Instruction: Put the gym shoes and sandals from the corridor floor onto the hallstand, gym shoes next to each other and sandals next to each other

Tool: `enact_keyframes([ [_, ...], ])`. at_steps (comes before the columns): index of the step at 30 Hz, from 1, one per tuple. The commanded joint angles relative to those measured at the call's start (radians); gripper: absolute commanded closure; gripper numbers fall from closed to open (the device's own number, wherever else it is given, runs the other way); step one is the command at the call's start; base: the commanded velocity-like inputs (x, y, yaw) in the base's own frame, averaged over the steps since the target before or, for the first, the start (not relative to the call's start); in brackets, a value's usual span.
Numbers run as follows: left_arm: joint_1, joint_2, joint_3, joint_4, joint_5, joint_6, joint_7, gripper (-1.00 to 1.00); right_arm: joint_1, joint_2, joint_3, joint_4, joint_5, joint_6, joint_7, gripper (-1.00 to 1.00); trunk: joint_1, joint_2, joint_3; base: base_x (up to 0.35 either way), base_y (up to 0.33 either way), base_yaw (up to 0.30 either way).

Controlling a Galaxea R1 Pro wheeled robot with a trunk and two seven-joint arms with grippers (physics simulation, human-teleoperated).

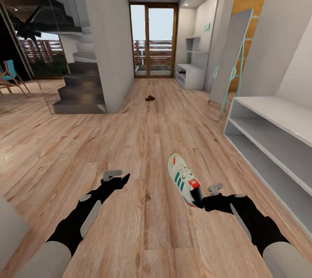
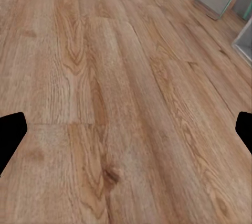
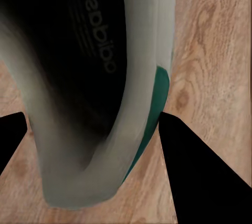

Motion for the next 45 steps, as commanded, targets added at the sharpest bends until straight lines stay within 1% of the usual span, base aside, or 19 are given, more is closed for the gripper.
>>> enact_keyframes([
  [1,0.0,0.001,-0.002,-0.001,0.01,0.006,-0.001,-1.0,-0.001,-0.001,0.002,-0.002,-0.003,0.006,-0.001,1.0,0.0,0.0,-0.001,0.347,-0.16,0.098],
  [12,0.0,0.001,-0.002,-0.001,0.01,0.006,0.0,-1.0,0.0,-0.001,0.002,-0.002,-0.004,0.006,-0.001,1.0,0.0,0.0,-0.001,0.342,-0.167,0.016],
  [37,0.0,0.0,-0.002,-0.001,0.012,0.006,-0.001,-1.0,0.0,-0.001,0.003,-0.001,-0.002,0.006,-0.001,1.0,0.0,0.0,0.021,0.336,-0.171,0.0],
  [45,0.0,0.0,-0.002,-0.001,0.012,0.006,-0.001,-1.0,0.0,-0.001,0.003,0.0,0.001,0.006,-0.001,1.0,0.0,0.0,0.027,0.345,-0.027,0.0],
])
